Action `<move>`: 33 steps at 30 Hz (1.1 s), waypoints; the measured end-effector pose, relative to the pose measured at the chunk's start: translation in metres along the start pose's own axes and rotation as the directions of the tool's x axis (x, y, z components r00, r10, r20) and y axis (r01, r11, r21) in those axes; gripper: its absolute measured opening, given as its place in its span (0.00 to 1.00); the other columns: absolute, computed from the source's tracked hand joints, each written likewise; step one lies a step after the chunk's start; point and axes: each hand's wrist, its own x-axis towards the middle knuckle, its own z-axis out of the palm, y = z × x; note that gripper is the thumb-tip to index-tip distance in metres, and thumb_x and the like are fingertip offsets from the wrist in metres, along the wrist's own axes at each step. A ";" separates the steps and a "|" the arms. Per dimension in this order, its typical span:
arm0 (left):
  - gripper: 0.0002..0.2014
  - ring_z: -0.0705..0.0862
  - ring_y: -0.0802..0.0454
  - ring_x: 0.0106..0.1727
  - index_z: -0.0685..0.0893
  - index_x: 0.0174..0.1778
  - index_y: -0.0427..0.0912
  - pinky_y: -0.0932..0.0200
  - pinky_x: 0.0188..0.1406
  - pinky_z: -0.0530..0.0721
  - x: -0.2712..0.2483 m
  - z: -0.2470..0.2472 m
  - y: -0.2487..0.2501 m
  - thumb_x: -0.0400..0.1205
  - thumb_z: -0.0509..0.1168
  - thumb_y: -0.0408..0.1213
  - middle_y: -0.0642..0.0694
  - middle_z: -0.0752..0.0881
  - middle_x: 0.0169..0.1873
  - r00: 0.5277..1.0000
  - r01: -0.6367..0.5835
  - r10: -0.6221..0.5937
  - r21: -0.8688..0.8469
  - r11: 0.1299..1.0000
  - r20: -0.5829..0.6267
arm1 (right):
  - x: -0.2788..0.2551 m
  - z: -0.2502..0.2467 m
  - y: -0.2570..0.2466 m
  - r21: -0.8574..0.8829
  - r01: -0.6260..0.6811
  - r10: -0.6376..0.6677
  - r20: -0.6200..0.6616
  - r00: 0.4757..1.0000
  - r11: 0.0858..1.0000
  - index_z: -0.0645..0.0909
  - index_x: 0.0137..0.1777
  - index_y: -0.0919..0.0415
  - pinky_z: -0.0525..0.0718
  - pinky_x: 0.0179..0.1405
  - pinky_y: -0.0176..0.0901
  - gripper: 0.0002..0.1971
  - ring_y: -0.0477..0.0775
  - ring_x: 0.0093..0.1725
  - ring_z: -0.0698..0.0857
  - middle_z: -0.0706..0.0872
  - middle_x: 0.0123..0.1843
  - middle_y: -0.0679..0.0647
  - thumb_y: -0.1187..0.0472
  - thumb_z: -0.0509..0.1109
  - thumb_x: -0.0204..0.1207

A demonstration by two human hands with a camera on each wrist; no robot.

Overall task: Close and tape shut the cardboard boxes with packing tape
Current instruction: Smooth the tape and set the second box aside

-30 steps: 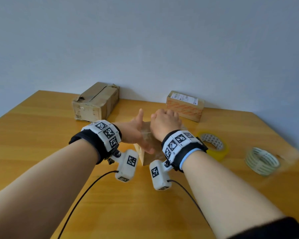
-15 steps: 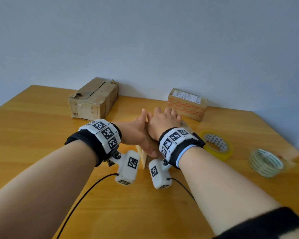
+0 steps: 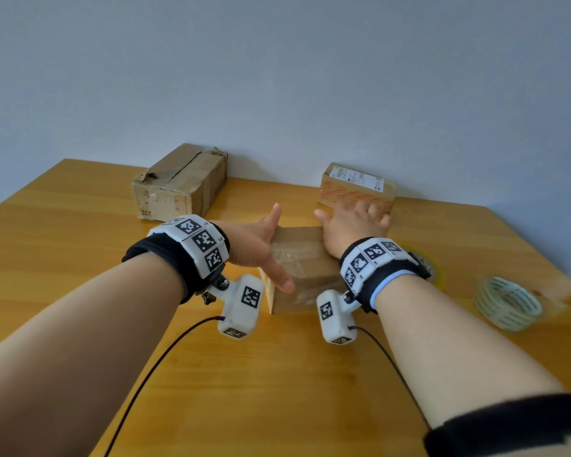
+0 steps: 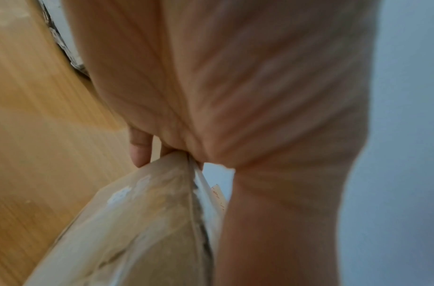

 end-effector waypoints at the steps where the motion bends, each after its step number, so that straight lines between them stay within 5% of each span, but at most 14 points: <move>1: 0.78 0.54 0.48 0.86 0.25 0.82 0.60 0.40 0.84 0.57 0.000 -0.002 -0.001 0.56 0.86 0.59 0.55 0.47 0.87 1.000 -0.003 0.003 -0.002 1.000 0.003 | 0.001 -0.001 0.007 0.020 -0.035 0.035 0.014 0.999 0.999 0.65 0.85 0.53 0.59 0.80 0.70 0.34 0.67 0.84 0.62 0.65 0.85 0.65 0.33 0.42 0.88; 4: 0.77 0.54 0.48 0.86 0.27 0.83 0.60 0.39 0.84 0.57 -0.001 -0.006 0.003 0.57 0.85 0.58 0.56 0.47 0.87 0.999 0.001 -0.003 0.038 0.999 0.037 | 0.003 0.005 0.017 0.115 -0.074 0.065 0.075 0.995 0.991 0.67 0.83 0.55 0.68 0.77 0.71 0.35 0.69 0.82 0.69 0.71 0.82 0.66 0.33 0.40 0.88; 7: 0.75 0.52 0.46 0.86 0.27 0.83 0.58 0.38 0.84 0.57 -0.004 -0.011 0.017 0.60 0.84 0.57 0.53 0.46 0.87 0.997 0.045 -0.054 0.162 0.986 0.050 | 0.004 0.010 0.009 0.197 -0.036 0.018 0.091 0.996 0.980 0.71 0.76 0.59 0.81 0.61 0.59 0.31 0.68 0.66 0.83 0.84 0.68 0.65 0.36 0.45 0.90; 11: 0.71 0.45 0.45 0.88 0.24 0.83 0.52 0.36 0.85 0.50 -0.003 -0.001 0.055 0.66 0.80 0.60 0.47 0.44 0.88 0.998 0.057 -0.036 0.432 0.900 -0.055 | 0.003 0.005 0.005 0.124 0.029 -0.044 0.115 0.992 0.992 0.69 0.83 0.49 0.78 0.45 0.53 0.23 0.62 0.57 0.86 0.84 0.66 0.60 0.47 0.50 0.92; 13: 0.72 0.47 0.45 0.87 0.25 0.83 0.50 0.35 0.85 0.49 0.005 0.015 0.067 0.66 0.78 0.63 0.46 0.47 0.88 0.997 0.035 -0.001 0.461 0.887 -0.073 | 0.001 0.001 0.009 0.128 0.101 -0.119 0.136 0.984 0.987 0.62 0.87 0.41 0.80 0.47 0.51 0.25 0.62 0.63 0.85 0.83 0.69 0.60 0.56 0.52 0.91; 17: 0.72 0.52 0.45 0.86 0.30 0.85 0.48 0.40 0.84 0.52 0.008 0.030 0.069 0.64 0.79 0.63 0.50 0.51 0.86 0.995 -0.001 0.047 0.462 0.887 -0.089 | 0.002 -0.004 0.022 0.150 0.159 -0.180 0.140 0.974 0.976 0.60 0.88 0.48 0.82 0.55 0.52 0.27 0.65 0.68 0.83 0.81 0.70 0.62 0.62 0.54 0.91; 21: 0.71 0.55 0.44 0.85 0.31 0.86 0.49 0.41 0.82 0.55 0.001 0.031 0.068 0.64 0.81 0.60 0.49 0.54 0.85 0.992 -0.003 0.058 0.450 0.893 -0.109 | 0.003 -0.005 0.031 0.187 0.139 -0.170 0.159 0.973 0.972 0.73 0.80 0.58 0.84 0.60 0.53 0.19 0.64 0.63 0.84 0.84 0.66 0.64 0.56 0.52 0.94; 23: 0.71 0.55 0.44 0.85 0.32 0.86 0.49 0.41 0.82 0.55 0.001 0.030 0.068 0.63 0.81 0.60 0.48 0.55 0.85 0.992 0.003 0.052 0.447 0.895 -0.111 | 0.000 -0.006 0.037 0.258 0.122 -0.166 0.156 0.974 0.958 0.78 0.75 0.62 0.81 0.56 0.51 0.25 0.64 0.60 0.85 0.86 0.65 0.65 0.49 0.47 0.94; 27: 0.70 0.57 0.44 0.84 0.33 0.86 0.50 0.41 0.82 0.56 0.001 0.031 0.068 0.64 0.81 0.58 0.49 0.56 0.84 0.990 0.005 0.057 0.438 0.899 -0.128 | -0.004 -0.004 0.044 0.349 0.096 -0.150 0.134 0.980 0.932 0.79 0.74 0.63 0.80 0.55 0.50 0.25 0.63 0.58 0.84 0.86 0.64 0.64 0.49 0.47 0.94; 30: 0.69 0.58 0.44 0.83 0.32 0.86 0.54 0.41 0.81 0.57 -0.004 0.029 0.064 0.65 0.82 0.55 0.50 0.58 0.83 0.986 -0.031 0.092 0.391 0.920 -0.136 | -0.008 0.000 0.053 0.560 -0.028 -0.061 0.138 0.989 0.828 0.85 0.63 0.64 0.78 0.56 0.49 0.31 0.60 0.54 0.83 0.88 0.62 0.63 0.41 0.46 0.92; 33: 0.70 0.65 0.45 0.78 0.30 0.84 0.63 0.40 0.77 0.68 -0.011 0.021 0.053 0.64 0.83 0.49 0.51 0.63 0.78 0.978 -0.097 0.143 0.274 0.957 -0.154 | -0.022 -0.004 0.061 0.725 -0.140 -0.041 0.225 0.973 0.674 0.83 0.71 0.63 0.80 0.71 0.59 0.34 0.65 0.67 0.84 0.86 0.69 0.65 0.38 0.45 0.91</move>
